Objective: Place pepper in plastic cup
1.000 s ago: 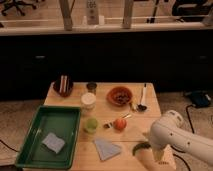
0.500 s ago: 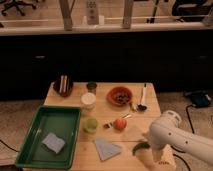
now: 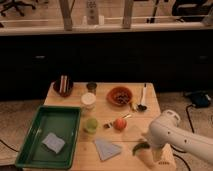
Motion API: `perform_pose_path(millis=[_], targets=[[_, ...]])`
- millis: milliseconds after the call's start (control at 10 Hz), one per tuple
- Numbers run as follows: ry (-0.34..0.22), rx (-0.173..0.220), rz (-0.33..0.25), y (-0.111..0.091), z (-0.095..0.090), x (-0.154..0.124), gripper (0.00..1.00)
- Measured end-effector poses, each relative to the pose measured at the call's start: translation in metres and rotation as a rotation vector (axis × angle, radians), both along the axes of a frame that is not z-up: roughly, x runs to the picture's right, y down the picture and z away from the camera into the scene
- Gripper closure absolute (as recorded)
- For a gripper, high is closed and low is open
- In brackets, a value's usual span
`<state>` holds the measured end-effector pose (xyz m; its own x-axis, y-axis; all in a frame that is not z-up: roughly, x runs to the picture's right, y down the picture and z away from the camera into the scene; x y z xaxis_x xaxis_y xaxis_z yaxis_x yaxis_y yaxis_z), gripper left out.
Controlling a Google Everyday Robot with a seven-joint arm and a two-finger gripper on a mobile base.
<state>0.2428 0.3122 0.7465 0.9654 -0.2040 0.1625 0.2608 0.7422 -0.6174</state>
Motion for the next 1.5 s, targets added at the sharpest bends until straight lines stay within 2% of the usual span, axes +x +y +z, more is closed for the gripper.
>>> perform_pose_path(millis=[1500], targets=[[0.021,-0.028,0.046,0.0013,0.0072,-0.0012,0.20]])
